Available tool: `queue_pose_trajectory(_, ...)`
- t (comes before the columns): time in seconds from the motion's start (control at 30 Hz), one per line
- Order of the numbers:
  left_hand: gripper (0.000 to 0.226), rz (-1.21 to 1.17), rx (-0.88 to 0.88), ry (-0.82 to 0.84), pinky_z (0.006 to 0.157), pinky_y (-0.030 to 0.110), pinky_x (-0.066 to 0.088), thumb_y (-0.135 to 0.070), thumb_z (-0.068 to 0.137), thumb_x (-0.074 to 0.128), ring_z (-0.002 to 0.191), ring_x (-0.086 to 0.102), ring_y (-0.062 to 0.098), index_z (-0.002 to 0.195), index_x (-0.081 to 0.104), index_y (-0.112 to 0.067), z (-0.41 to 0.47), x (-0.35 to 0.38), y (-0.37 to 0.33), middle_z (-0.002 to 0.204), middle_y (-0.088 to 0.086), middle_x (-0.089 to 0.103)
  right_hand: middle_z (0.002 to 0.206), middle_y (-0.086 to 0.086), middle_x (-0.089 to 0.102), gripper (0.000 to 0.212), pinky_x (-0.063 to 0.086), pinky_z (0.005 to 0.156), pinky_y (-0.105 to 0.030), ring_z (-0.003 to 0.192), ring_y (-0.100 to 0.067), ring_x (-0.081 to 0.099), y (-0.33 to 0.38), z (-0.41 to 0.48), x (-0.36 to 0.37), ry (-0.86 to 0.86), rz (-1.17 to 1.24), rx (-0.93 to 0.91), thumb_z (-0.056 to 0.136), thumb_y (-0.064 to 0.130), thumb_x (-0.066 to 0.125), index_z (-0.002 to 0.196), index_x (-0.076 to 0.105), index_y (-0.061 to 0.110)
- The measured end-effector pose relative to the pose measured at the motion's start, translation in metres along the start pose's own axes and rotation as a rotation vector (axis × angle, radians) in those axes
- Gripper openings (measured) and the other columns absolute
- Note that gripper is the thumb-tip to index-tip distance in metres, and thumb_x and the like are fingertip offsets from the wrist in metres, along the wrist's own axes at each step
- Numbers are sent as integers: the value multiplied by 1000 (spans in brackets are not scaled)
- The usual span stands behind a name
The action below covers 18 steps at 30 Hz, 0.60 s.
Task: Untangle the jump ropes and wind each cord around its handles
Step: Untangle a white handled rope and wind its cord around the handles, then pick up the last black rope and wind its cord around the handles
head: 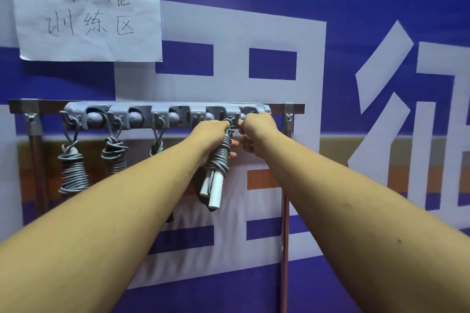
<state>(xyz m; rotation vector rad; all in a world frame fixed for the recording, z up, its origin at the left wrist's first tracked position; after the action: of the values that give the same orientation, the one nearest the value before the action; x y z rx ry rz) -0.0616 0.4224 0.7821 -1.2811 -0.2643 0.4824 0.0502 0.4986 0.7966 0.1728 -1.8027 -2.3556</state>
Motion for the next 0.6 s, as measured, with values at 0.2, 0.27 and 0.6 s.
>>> queue_pose_trajectory(0.2, 35, 186, 158, -38, 83, 43, 55, -49, 89, 51, 80, 67, 30, 66, 59, -24, 18, -13, 14, 75, 6, 57, 70, -13, 55, 12, 38, 46, -25, 51, -22, 49, 2, 6, 3, 29, -203, -92, 95, 9, 52, 97, 62, 2)
queue_pose_trajectory(0.27, 34, 169, 166, -42, 79, 42, 47, -46, 87, 46, 82, 57, 27, 70, 62, -21, 22, -16, 21, 79, 9, 62, 76, -18, 57, 14, 38, 46, -24, 50, -22, 47, 5, 4, 3, 54, -274, -152, 93, 2, 50, 96, 64, 0)
queue_pose_trajectory(0.6, 25, -16, 92, 62, 98, 38, 49, 0, 101, 40, 98, 61, 27, 88, 58, -12, -36, -19, 36, 102, 19, 65, 64, -18, 55, 9, 51, 56, -33, 55, -25, 49, -49, -45, -36, 69, -319, -85, 64, 9, 51, 66, 60, 6)
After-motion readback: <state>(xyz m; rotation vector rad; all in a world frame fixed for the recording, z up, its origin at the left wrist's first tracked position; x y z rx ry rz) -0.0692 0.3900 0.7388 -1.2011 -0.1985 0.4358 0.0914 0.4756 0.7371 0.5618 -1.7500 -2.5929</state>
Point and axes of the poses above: each hand's wrist, its own z-axis towards the middle knuckle, its own x-axis out of the palm, y = z × x, the point moved 10 cm from there along z, towards the middle knuckle
